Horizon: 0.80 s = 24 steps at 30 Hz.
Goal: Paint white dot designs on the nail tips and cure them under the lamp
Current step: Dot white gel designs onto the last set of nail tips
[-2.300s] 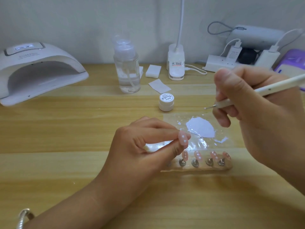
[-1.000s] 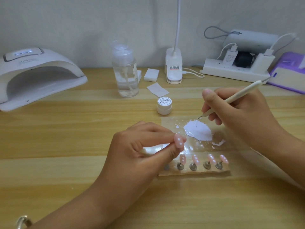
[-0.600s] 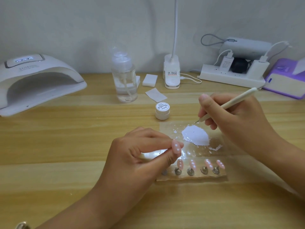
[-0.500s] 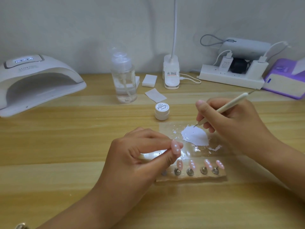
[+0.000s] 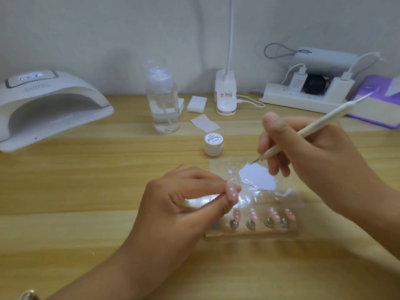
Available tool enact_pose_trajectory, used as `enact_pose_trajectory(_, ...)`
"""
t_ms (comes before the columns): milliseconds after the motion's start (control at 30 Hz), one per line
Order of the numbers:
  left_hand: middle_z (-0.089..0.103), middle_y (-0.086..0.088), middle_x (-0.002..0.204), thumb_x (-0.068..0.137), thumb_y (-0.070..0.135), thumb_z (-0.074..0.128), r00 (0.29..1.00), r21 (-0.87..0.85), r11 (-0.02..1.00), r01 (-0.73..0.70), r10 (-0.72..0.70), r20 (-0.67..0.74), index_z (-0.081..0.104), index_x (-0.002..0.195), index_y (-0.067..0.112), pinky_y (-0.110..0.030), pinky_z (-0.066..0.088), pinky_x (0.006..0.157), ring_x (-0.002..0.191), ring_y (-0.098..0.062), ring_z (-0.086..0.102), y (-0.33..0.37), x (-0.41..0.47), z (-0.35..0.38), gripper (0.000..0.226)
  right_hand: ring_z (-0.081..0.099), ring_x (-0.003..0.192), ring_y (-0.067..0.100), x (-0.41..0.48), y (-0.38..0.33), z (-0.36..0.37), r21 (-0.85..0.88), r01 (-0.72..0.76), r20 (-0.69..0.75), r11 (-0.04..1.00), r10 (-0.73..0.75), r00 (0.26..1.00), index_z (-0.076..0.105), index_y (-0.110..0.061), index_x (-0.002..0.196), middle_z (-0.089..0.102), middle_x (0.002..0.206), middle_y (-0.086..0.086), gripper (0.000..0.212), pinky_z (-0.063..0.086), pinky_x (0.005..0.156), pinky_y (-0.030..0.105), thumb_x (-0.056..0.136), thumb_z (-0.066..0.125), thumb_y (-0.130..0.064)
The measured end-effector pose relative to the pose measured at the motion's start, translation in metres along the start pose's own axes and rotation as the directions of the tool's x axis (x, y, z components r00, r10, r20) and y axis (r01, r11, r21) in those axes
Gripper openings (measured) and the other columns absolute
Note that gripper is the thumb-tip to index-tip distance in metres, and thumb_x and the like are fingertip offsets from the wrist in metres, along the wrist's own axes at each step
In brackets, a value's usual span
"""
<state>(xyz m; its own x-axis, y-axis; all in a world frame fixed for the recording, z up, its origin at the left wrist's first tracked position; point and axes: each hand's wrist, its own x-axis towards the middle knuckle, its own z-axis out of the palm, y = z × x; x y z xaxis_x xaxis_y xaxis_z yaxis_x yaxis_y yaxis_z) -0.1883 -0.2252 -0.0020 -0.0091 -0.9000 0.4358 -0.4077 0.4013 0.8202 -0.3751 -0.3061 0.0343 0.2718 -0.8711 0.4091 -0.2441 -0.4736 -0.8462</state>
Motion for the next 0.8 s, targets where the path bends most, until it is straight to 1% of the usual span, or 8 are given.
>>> enact_pose_trajectory(100,0.074,0.018,0.083,0.081,0.033,0.074,1.0,0.0,1.0,-0.003,0.003,0.0,0.081,0.081,0.027,-0.022,0.051,0.078,0.089,-0.01,0.069,0.001,0.0,-0.001,0.009,0.063,0.049,0.015,-0.011,-0.016,0.006,0.148,0.13,0.007,0.98,-0.133,0.991,0.067,-0.01,0.068,0.064,0.057,0.007,0.044,0.048,0.046,0.022,0.1,0.054,-0.037)
enact_pose_trajectory(167,0.074,0.018,0.084,0.08,0.033,0.074,1.0,-0.003,1.0,-0.001,0.001,0.001,0.081,0.081,0.026,-0.023,0.051,0.079,0.089,-0.01,0.069,0.001,0.0,-0.001,0.01,0.065,0.05,0.015,-0.018,-0.022,0.01,0.2,0.152,0.003,0.968,-0.155,0.988,0.067,-0.013,0.067,0.065,0.058,0.002,0.034,0.049,0.047,0.021,0.093,0.06,-0.035)
enact_pose_trajectory(233,0.075,0.016,0.084,0.08,0.032,0.074,1.0,-0.005,1.0,-0.002,0.002,0.005,0.082,0.083,0.024,-0.026,0.051,0.079,0.089,-0.013,0.069,0.001,0.0,-0.001,0.012,0.066,0.05,0.015,-0.023,-0.024,0.013,0.236,0.138,0.017,0.962,-0.146,0.989,0.067,-0.016,0.066,0.065,0.058,0.001,0.029,0.049,0.048,0.021,0.089,0.063,-0.034)
enact_pose_trajectory(400,0.074,0.016,0.085,0.081,0.031,0.074,1.0,-0.023,0.999,-0.023,0.024,0.021,0.081,0.088,0.033,-0.031,0.051,0.08,0.089,-0.016,0.068,0.004,0.001,-0.001,0.01,0.065,0.052,0.014,-0.025,-0.023,0.019,0.237,0.108,0.064,0.966,-0.126,0.99,0.065,-0.013,0.066,0.064,0.058,0.002,0.031,0.051,0.052,0.019,0.09,0.059,-0.032)
enact_pose_trajectory(500,0.075,0.015,0.086,0.082,0.031,0.074,0.999,-0.032,0.999,-0.025,0.026,0.031,0.081,0.089,0.034,-0.035,0.052,0.08,0.091,-0.019,0.068,0.004,0.0,-0.001,0.011,0.064,0.052,0.015,-0.025,-0.022,0.02,0.226,0.101,0.076,0.969,-0.121,0.99,0.064,-0.013,0.066,0.063,0.057,0.003,0.033,0.051,0.054,0.021,0.091,0.058,-0.033)
enact_pose_trajectory(567,0.074,0.015,0.086,0.082,0.031,0.074,0.999,-0.021,0.999,-0.035,0.035,0.032,0.08,0.091,0.033,-0.032,0.051,0.081,0.09,-0.018,0.068,0.003,0.0,-0.001,0.012,0.064,0.052,0.017,-0.025,-0.021,0.02,0.22,0.103,0.078,0.97,-0.122,0.989,0.064,-0.012,0.066,0.062,0.056,0.006,0.033,0.051,0.054,0.022,0.091,0.058,-0.032)
enact_pose_trajectory(667,0.074,0.016,0.085,0.082,0.03,0.074,0.999,-0.022,0.999,-0.044,0.045,0.028,0.08,0.093,0.035,-0.026,0.05,0.08,0.09,-0.015,0.068,0.003,0.001,-0.001,0.013,0.065,0.051,0.016,-0.025,-0.021,0.02,0.214,0.107,0.077,0.971,-0.126,0.989,0.063,-0.011,0.066,0.063,0.057,0.009,0.033,0.05,0.054,0.018,0.092,0.057,-0.03)
enact_pose_trajectory(800,0.073,0.017,0.086,0.083,0.031,0.073,0.997,-0.016,0.998,-0.064,0.065,0.033,0.077,0.093,0.039,-0.025,0.05,0.08,0.091,-0.017,0.067,0.003,0.0,-0.001,0.014,0.065,0.052,0.013,-0.025,-0.02,0.021,0.188,0.103,0.083,0.977,-0.12,0.989,0.064,-0.012,0.065,0.064,0.058,0.009,0.035,0.049,0.055,0.016,0.096,0.062,-0.03)
